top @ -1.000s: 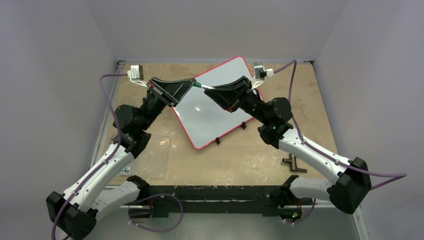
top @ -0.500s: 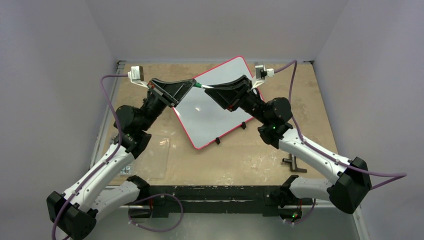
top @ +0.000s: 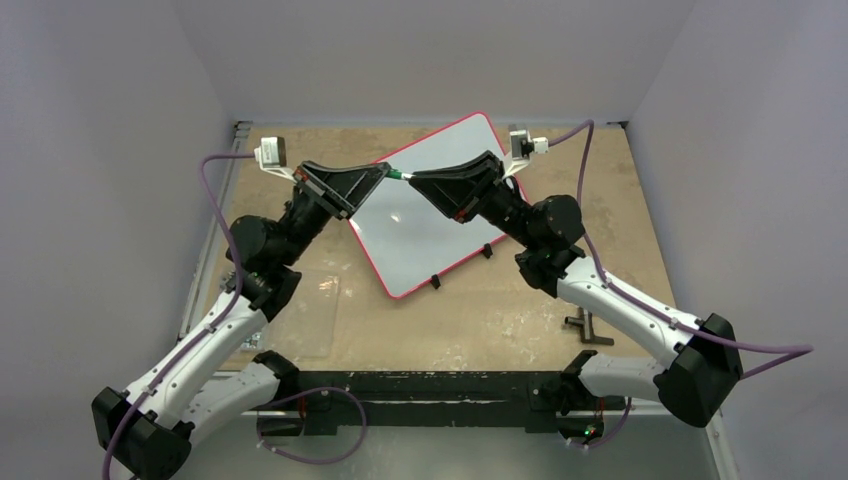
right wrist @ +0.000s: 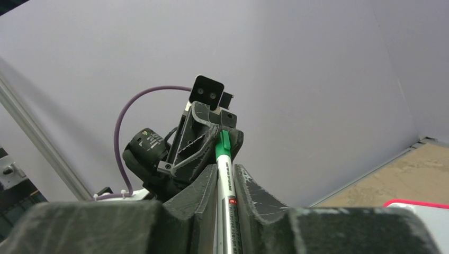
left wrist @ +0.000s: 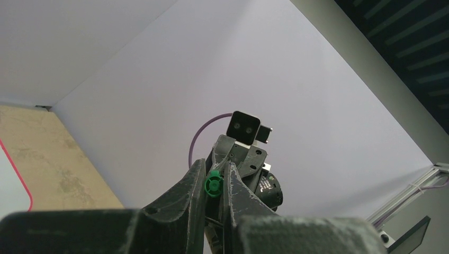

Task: Write a sentence on the whiteboard
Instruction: Open the pen cap of the whiteboard marker, then place the pen cap at the center of the board.

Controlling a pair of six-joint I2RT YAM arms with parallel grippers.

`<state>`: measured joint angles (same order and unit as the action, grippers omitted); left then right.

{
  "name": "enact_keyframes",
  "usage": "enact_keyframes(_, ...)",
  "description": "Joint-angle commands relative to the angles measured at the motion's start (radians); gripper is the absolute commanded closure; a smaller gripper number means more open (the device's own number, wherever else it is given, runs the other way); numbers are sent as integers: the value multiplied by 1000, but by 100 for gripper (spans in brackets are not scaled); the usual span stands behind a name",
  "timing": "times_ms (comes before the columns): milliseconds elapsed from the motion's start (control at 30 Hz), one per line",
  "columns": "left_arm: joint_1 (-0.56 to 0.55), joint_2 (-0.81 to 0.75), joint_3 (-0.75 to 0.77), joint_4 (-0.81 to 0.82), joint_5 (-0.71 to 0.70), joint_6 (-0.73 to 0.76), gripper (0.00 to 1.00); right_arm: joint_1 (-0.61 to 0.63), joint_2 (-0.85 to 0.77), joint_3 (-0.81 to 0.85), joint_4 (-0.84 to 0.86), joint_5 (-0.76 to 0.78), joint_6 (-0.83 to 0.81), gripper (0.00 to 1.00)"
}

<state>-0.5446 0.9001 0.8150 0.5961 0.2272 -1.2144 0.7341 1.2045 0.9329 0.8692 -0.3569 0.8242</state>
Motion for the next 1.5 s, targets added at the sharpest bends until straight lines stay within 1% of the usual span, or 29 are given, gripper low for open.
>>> enact_keyframes(0,-8,-18,-23,-10,45,9,100,5,6,46,56,22,1,88)
enact_keyframes(67,-8,-19,-23,-15,43,15,100,4,11,47,53,19,2,99)
enact_keyframes(100,-9,-19,-22,-18,42,17,100,5,13,47,52,16,0,100)
enact_keyframes(300,-8,-26,-37,-17,31,28,100,5,17,29,83,-19,9,100)
enact_keyframes(400,-9,-38,-78,57,3,32,100,5,11,19,81,-18,29,100)
enact_keyframes(467,-5,-40,-92,119,1,42,100,4,0,17,38,11,46,100)
enact_keyframes(533,-5,-50,-94,128,-6,71,100,-1,-21,18,-37,59,53,100)
enact_keyframes(600,-4,-64,-94,125,-16,97,100,-12,-38,10,-66,84,81,100)
enact_keyframes(733,-3,-106,-111,115,-96,130,100,-54,-69,-51,-13,95,201,100)
enact_keyframes(833,-1,-133,-105,109,-127,163,100,-84,-90,-91,16,103,281,100)
enact_keyframes(1133,3,-181,-56,80,-224,240,100,-128,-175,-162,51,139,365,100)
enact_keyframes(1200,6,-191,-30,35,-224,264,100,-140,-189,-159,29,133,360,100)
enact_keyframes(1233,6,-199,-15,-6,-247,274,100,-146,-199,-155,3,134,344,100)
enact_keyframes(1267,7,-206,6,-96,-263,284,100,-155,-212,-143,-39,142,310,100)
enact_keyframes(1367,6,-214,84,-348,-272,338,100,-159,-250,-78,-244,183,149,100)
enact_keyframes(1467,5,-206,115,-536,-233,397,100,-160,-264,2,-482,226,-19,100)
